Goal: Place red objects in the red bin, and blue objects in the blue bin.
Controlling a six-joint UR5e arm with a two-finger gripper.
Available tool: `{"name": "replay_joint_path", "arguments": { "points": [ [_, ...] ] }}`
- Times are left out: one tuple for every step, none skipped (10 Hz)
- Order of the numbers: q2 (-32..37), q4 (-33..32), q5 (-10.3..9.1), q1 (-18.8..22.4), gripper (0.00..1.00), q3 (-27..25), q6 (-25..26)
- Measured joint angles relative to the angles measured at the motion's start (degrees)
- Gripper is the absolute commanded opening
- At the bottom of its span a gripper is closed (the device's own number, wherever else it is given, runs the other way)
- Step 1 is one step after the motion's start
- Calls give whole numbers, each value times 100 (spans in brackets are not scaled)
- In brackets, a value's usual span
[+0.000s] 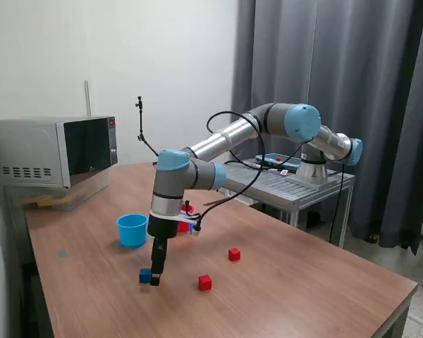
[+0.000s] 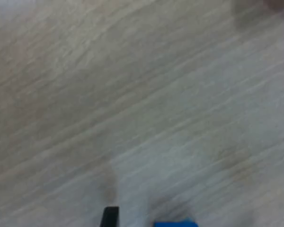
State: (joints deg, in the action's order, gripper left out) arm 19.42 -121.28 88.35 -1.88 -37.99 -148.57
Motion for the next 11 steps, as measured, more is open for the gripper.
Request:
{"name": "replay_joint_path", "arguments": {
  "points": [
    [-24,-5,-1,-15,100,52,-11],
    [-35,-7,-2,-30,100,101,-42],
    [-39,-8,0,-39,100,150,-90],
    [-41,-9,3,-44,100,183,-129],
    [-43,-9,5,-46,100,195,-154],
    [-47,-9,6,-47,100,194,-173],
    [-49,-9,7,-48,100,188,-188],
    [-50,-9,9,-49,0,181,-199],
    [-51,-9,12,-49,0,176,-203],
    [-52,-9,14,-49,0,170,-211],
    [-52,-9,17,-49,0,166,-217]
  ]
}}
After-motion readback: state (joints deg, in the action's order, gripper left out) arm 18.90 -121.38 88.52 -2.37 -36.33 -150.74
